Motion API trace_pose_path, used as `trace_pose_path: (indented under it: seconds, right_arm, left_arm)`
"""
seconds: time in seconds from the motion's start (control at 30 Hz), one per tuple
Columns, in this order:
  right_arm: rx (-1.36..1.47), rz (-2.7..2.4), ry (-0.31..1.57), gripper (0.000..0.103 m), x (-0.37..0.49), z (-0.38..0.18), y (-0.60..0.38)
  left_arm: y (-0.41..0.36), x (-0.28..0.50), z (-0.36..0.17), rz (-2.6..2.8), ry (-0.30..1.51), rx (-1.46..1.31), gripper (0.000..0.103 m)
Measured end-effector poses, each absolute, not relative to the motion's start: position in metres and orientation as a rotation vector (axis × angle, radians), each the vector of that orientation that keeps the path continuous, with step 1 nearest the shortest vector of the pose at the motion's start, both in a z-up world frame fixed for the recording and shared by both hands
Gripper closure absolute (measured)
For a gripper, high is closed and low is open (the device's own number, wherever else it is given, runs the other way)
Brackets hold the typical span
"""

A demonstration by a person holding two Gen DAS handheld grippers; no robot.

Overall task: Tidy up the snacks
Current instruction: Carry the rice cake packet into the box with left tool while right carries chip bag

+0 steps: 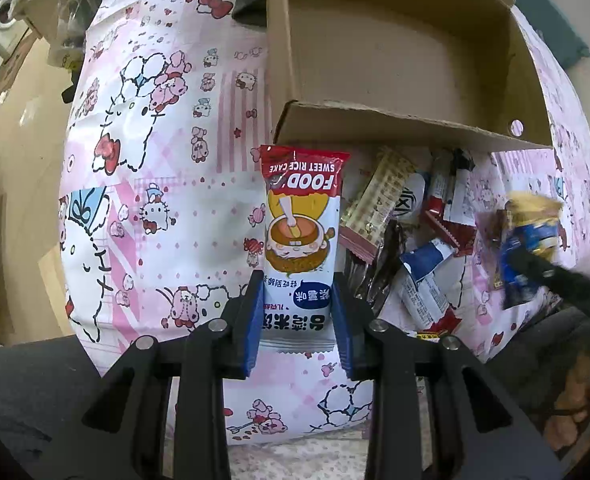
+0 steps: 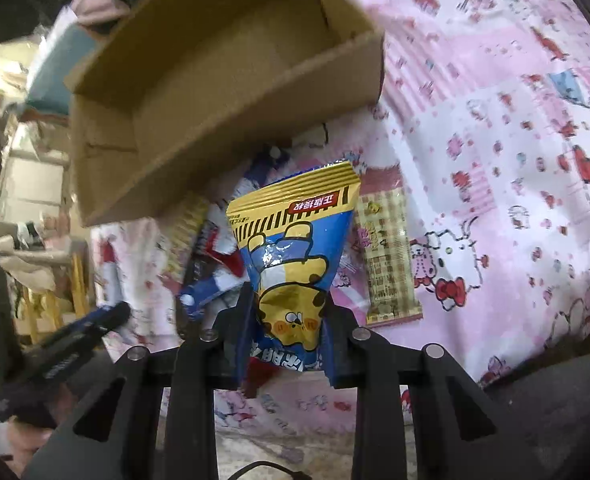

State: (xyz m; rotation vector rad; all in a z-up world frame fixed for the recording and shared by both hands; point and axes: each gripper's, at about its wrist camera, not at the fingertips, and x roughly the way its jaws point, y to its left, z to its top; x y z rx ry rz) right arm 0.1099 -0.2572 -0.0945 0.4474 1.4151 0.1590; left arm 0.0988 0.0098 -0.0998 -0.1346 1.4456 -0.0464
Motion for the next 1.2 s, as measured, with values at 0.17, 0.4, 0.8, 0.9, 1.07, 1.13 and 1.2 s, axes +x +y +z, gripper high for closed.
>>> trace_pose_path:
  seconds: [0.17, 0.4, 0.8, 0.9, 1.07, 1.13, 1.2]
  right_arm:
    - [0.422, 0.143, 1.229, 0.074, 0.094, -0.048, -0.262]
    - [0.503, 0.238, 1.059, 0.074, 0.075, -0.014, -0.274]
    - [0.596, 0.403, 0.794, 0.074, 0.084, 0.062, -0.278]
    - [0.555, 0.379, 0.789, 0.074, 0.09, 0.069, -0.277]
    - [0.586, 0.375, 0.796, 0.074, 0.102, 0.064, -0.282]
    - [0.595, 0.375, 0.805, 0.074, 0.108, 0.061, -0.282]
    - [0.578, 0.373, 0.802, 0.074, 0.115, 0.059, -0.279]
  left_arm:
    - [0.018, 0.095, -0.093, 0.005, 1.415, -0.138, 0.076]
    - [0.024, 0.081, -0.058, 0.012, 1.304, -0.167, 0.076]
    - [0.032, 0.101, 0.014, -0.001, 1.109, -0.219, 0.076]
    - [0.026, 0.112, 0.023, -0.003, 1.086, -0.224, 0.076]
    - [0.011, 0.128, 0.035, -0.029, 1.048, -0.222, 0.076]
    - [0.007, 0.136, 0.036, -0.038, 1.05, -0.226, 0.076]
    - [0.003, 0.144, 0.035, -0.044, 1.051, -0.218, 0.076]
